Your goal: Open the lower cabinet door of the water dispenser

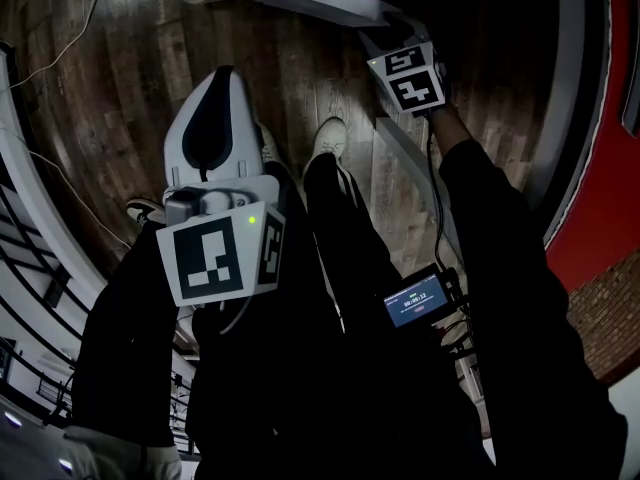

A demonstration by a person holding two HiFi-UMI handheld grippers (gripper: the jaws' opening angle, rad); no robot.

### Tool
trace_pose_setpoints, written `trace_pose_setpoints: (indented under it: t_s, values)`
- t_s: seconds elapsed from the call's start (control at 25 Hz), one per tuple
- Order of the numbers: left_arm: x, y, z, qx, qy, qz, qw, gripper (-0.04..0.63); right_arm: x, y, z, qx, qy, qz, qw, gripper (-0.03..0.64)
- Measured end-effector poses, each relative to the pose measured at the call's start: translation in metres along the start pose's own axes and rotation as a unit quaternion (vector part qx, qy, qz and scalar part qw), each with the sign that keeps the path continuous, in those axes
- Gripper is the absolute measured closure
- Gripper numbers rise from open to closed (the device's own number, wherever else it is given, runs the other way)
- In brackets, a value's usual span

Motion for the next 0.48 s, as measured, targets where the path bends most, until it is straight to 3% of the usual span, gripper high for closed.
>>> trace_pose_setpoints:
  t_s: [0.48]
  values:
    - [0.0010, -0.0023, 0.0049, 0.000, -0.006, -0.004, 1.0000, 0.588, -0.0052, 0.0067, -0.0062, 0.008, 0.008, 0.005, 1.000, 0.446]
Point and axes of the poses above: the fingertips, and each gripper's own axes: x forward along the fingers, y to its left, z out of its top, the point moved 2 cm from there along -x, backward along the fingers, and after that the axes turned 11 degrees about x, right-handed, at the moved point
